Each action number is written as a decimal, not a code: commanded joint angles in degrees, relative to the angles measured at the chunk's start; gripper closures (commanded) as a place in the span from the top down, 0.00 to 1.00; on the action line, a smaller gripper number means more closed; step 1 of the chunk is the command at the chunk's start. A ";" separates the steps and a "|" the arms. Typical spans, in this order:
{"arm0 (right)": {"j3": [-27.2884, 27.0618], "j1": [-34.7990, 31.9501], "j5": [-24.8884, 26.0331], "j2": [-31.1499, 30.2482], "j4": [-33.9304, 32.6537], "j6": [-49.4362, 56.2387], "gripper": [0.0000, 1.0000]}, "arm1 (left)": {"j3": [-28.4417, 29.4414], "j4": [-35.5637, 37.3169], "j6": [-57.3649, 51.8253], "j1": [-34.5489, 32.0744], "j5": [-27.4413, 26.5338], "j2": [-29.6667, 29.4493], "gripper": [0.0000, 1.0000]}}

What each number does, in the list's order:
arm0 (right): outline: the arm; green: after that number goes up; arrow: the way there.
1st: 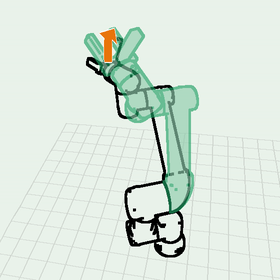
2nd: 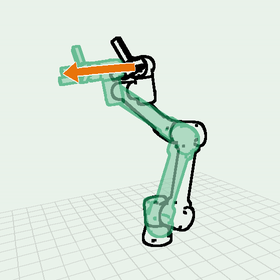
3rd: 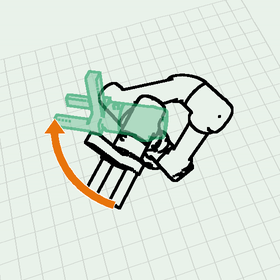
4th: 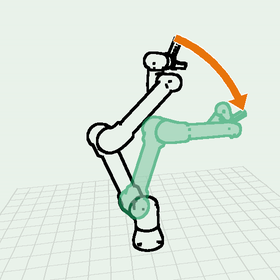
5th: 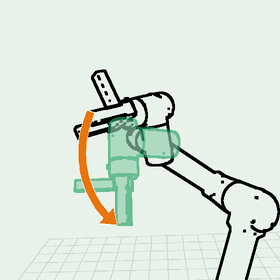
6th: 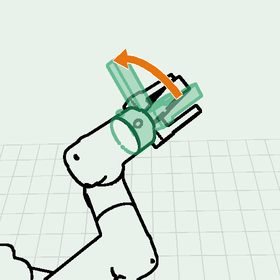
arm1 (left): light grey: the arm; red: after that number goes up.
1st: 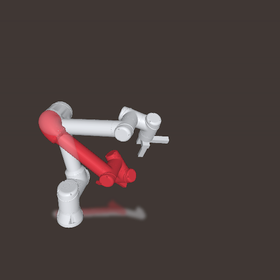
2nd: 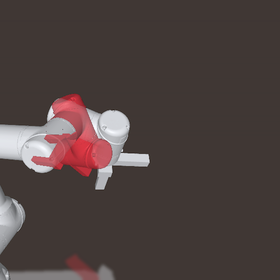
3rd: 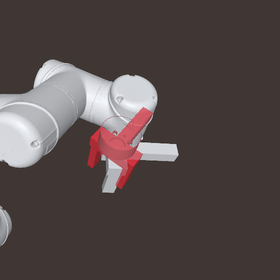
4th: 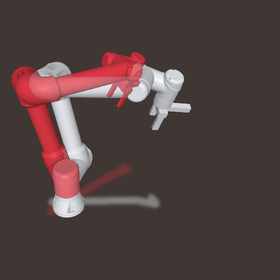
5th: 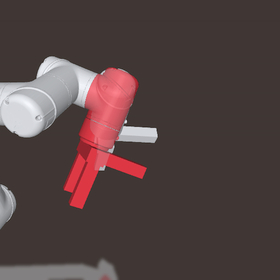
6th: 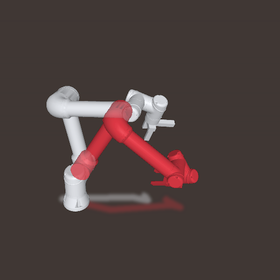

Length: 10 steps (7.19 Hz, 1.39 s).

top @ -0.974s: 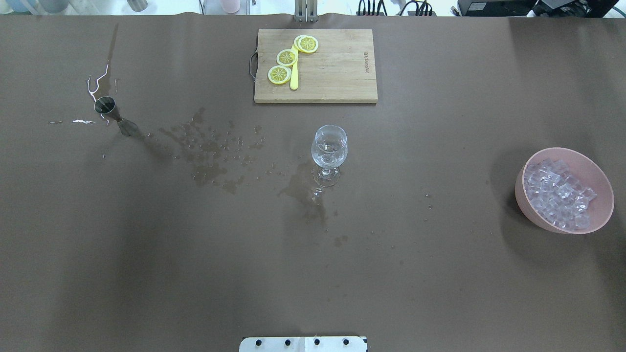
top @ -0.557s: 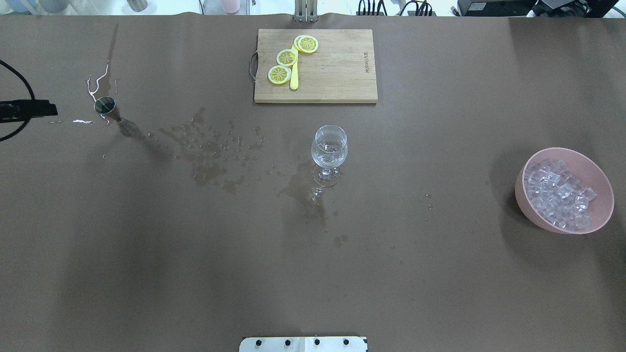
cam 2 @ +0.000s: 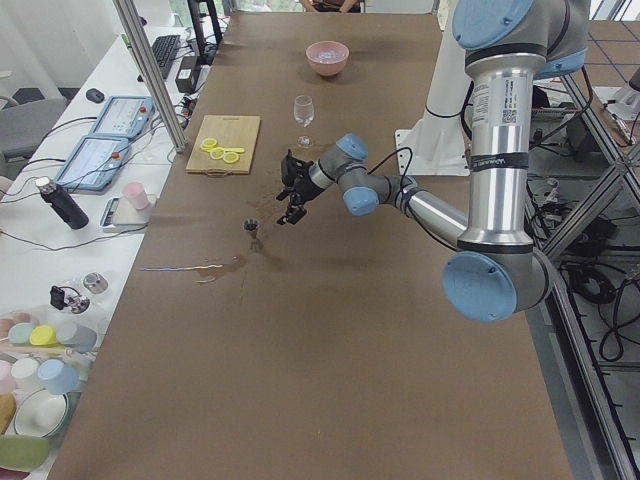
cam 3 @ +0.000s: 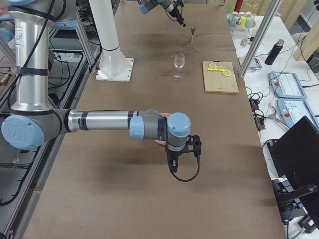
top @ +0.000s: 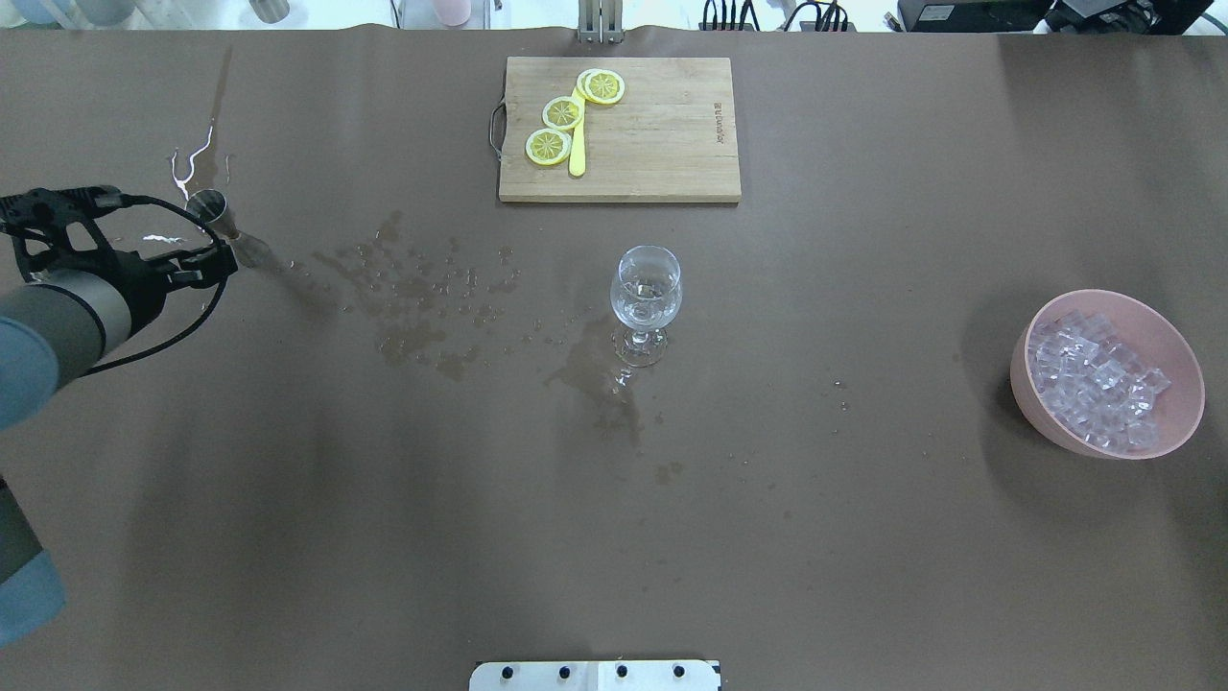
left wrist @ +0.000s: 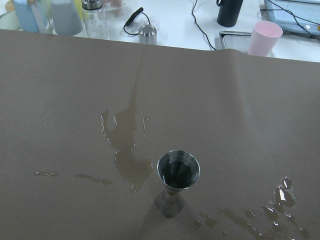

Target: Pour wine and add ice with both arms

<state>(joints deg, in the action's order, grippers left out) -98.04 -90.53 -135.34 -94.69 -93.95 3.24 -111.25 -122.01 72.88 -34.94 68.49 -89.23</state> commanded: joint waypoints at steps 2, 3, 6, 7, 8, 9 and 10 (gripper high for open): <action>0.04 0.00 0.07 0.11 0.00 0.01 1.00 | 9.09 0.01 6.99 4.87 -13.44 -4.09 0.97; 0.13 0.00 0.07 0.12 0.00 0.01 1.00 | 12.17 0.01 7.54 4.88 -15.04 -6.63 0.97; 0.74 0.00 0.25 1.08 0.00 0.01 1.00 | 18.59 0.01 7.80 4.88 -16.37 -10.86 0.97; 1.35 0.00 0.16 1.52 0.00 0.01 1.00 | 21.22 -0.07 7.80 4.88 -17.33 -12.44 0.97; 1.36 0.00 0.25 1.61 0.00 0.01 1.00 | 22.38 -0.34 7.80 4.88 -17.95 -12.89 0.97; 1.36 0.00 0.25 1.70 0.00 0.01 1.00 | 22.74 -0.42 7.80 4.88 -18.04 -12.90 0.97; 1.44 0.00 0.25 1.87 0.00 0.01 1.00 | 23.01 -0.43 7.80 4.70 -18.74 -12.72 0.97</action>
<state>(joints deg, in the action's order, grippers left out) -96.69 -90.53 -135.10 -93.01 -93.95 3.25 -88.84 -122.37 80.68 -30.09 50.43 -101.95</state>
